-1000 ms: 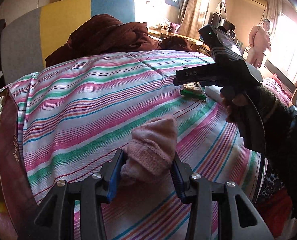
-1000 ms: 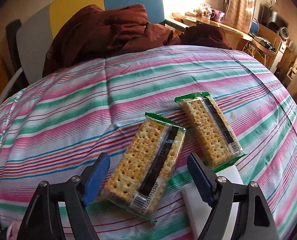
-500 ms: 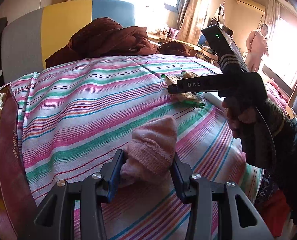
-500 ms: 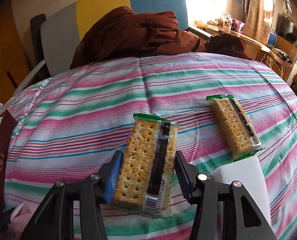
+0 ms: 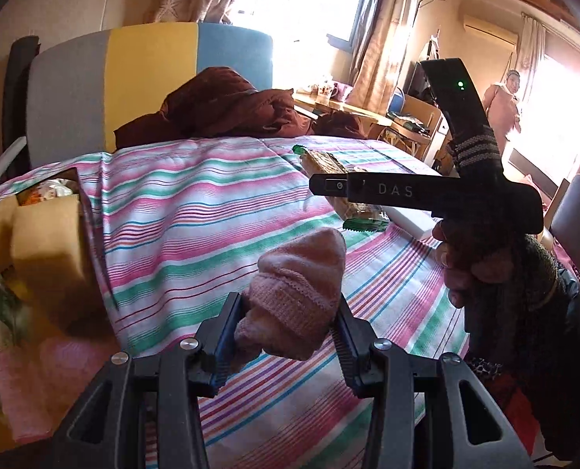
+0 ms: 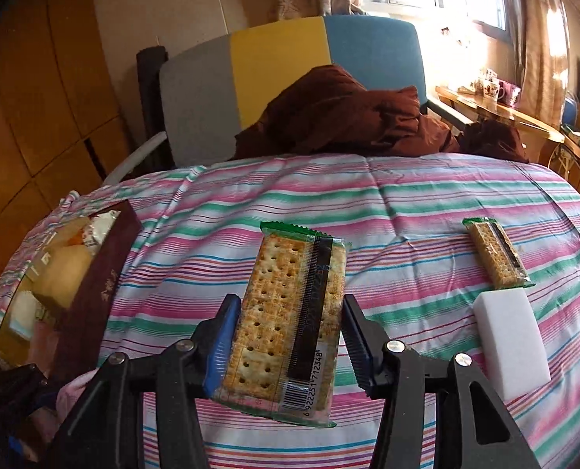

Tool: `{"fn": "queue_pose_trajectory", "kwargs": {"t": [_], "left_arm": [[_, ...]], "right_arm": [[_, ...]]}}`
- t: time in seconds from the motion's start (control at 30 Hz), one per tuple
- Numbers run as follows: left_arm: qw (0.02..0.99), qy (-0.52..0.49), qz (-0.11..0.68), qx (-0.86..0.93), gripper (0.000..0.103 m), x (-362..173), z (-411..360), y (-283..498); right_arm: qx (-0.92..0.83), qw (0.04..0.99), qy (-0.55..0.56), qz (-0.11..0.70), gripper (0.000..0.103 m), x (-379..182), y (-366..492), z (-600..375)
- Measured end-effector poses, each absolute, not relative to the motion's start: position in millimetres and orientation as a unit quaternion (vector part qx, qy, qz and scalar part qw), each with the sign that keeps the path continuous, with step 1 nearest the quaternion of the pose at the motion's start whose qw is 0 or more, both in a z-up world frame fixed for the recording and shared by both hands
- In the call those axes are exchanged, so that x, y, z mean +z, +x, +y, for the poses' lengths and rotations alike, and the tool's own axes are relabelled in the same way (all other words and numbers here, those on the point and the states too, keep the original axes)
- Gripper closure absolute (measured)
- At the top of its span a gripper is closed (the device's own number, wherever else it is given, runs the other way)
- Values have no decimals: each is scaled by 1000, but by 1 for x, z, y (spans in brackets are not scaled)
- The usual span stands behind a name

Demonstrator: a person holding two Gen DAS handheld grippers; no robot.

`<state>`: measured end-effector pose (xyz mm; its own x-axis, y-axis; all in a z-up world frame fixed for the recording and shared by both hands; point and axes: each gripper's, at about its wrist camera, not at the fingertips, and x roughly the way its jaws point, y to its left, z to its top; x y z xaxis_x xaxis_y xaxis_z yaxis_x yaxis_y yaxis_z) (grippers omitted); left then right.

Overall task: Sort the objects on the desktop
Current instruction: 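Carry the sock and cracker pack over the gold tray with both tools, then open both tools to drop the sock and crackers into the tray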

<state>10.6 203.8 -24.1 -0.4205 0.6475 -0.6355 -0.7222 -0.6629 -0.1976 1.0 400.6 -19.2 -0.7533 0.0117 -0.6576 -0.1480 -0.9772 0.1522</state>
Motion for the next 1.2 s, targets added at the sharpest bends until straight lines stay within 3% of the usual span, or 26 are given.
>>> {"fn": "queue_pose_trajectory", "kwargs": {"t": [0.7, 1.2], "left_arm": [[187, -322, -36, 927, 58, 4, -10, -6], [120, -352, -91, 924, 58, -11, -78, -60]], "right_arm": [[930, -190, -314, 11, 51, 32, -31, 189], [909, -211, -358, -21, 51, 5, -68, 131]]}}
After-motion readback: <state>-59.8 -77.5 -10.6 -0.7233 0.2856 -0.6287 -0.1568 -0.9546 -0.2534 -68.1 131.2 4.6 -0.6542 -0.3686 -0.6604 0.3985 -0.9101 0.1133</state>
